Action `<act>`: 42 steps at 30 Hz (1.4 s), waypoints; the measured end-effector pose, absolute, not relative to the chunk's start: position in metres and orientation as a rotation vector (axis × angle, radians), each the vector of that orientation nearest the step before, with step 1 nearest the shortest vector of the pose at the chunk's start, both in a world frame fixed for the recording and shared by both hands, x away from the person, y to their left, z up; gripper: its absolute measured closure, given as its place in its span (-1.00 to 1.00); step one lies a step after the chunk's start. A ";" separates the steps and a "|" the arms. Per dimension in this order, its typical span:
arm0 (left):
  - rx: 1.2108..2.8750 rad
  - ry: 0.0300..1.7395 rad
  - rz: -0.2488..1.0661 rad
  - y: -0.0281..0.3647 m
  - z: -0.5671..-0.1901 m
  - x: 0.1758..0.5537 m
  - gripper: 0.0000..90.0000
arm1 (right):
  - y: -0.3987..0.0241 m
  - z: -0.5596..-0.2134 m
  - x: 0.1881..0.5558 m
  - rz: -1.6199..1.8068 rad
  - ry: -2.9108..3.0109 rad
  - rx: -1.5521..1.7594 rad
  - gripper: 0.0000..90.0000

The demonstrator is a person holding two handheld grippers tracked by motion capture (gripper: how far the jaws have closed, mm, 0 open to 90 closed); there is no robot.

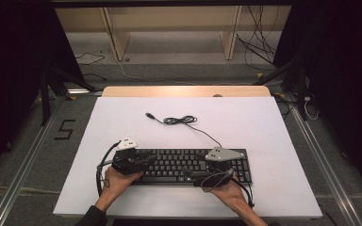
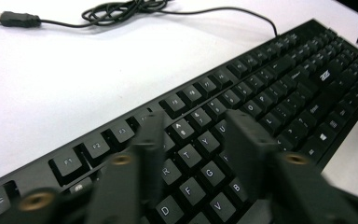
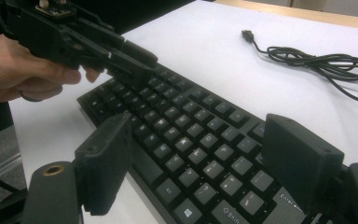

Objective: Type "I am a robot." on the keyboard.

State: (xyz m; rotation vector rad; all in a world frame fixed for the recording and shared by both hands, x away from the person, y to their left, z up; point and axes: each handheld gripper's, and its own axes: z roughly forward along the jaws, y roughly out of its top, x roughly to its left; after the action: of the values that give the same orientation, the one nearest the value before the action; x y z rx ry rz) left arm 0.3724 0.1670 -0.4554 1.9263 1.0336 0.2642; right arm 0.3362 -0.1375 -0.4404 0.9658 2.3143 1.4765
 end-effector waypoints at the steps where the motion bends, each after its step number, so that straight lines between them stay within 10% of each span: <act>1: 1.922 1.028 0.260 0.168 -0.455 0.372 0.18 | -0.137 -0.441 0.336 1.477 2.315 0.963 -0.42; 16: 1.819 1.002 0.292 0.183 -0.446 0.355 -0.27 | -0.137 -0.442 0.339 1.482 2.340 0.989 -0.25; 32: 1.736 0.972 0.318 0.199 -0.446 0.336 -0.41 | -0.130 -0.451 0.349 1.385 2.467 1.009 0.89; 42: 1.722 0.969 0.331 0.207 -0.448 0.329 -0.43 | -0.116 -0.459 0.353 1.322 2.519 0.975 1.00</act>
State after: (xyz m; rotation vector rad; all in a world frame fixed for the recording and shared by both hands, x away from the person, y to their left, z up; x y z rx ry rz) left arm 0.3292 0.2071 -0.4478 1.7221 0.9686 0.3312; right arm 0.3526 -0.1162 -0.4588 0.9747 2.5193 1.3220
